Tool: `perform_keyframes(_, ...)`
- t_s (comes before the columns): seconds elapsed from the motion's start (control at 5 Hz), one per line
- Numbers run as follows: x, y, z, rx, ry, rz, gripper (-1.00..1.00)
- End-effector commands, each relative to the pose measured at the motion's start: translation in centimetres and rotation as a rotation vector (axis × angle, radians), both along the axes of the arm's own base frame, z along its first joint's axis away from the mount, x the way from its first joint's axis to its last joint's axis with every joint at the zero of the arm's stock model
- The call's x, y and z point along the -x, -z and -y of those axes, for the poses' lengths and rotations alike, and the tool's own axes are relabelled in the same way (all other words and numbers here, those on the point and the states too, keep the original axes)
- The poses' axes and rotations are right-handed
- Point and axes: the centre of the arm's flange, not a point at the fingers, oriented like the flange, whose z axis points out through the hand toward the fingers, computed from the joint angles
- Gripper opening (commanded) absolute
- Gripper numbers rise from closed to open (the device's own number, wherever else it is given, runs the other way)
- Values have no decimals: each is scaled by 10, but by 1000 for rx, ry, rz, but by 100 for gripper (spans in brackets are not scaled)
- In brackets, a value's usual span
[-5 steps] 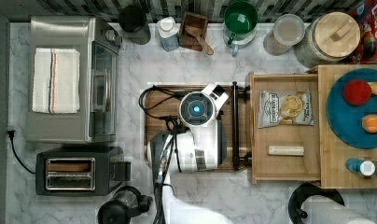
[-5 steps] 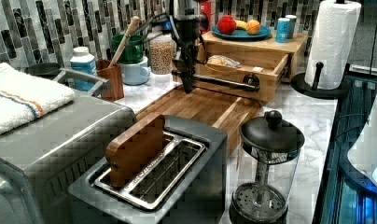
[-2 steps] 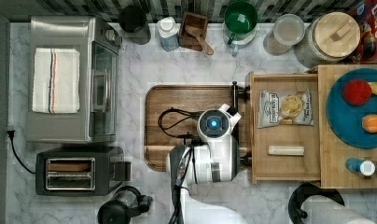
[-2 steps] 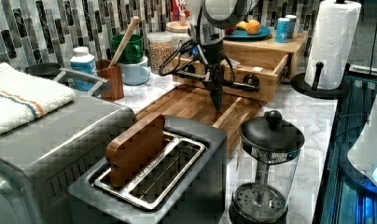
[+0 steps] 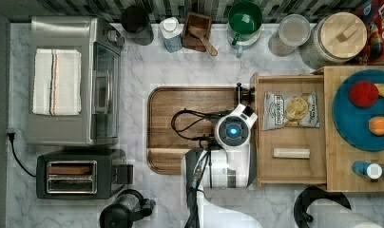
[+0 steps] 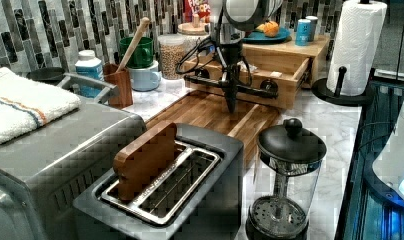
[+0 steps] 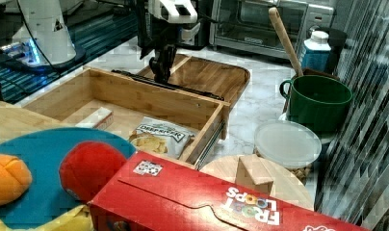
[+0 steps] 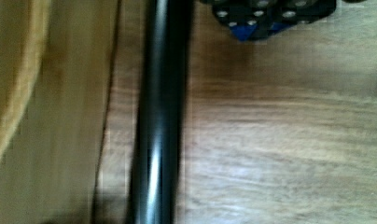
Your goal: Close the drawer.
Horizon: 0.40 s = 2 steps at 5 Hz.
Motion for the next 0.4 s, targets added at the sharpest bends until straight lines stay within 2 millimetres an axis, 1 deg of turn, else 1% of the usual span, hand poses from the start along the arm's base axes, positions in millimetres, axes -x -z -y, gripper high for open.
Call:
perform_keyframes(0.2, -16, -46, 97, 7, -7, 190, -100)
perform_keyframes(0.4, -21, -47, 140, -5, 21, 220, -100)
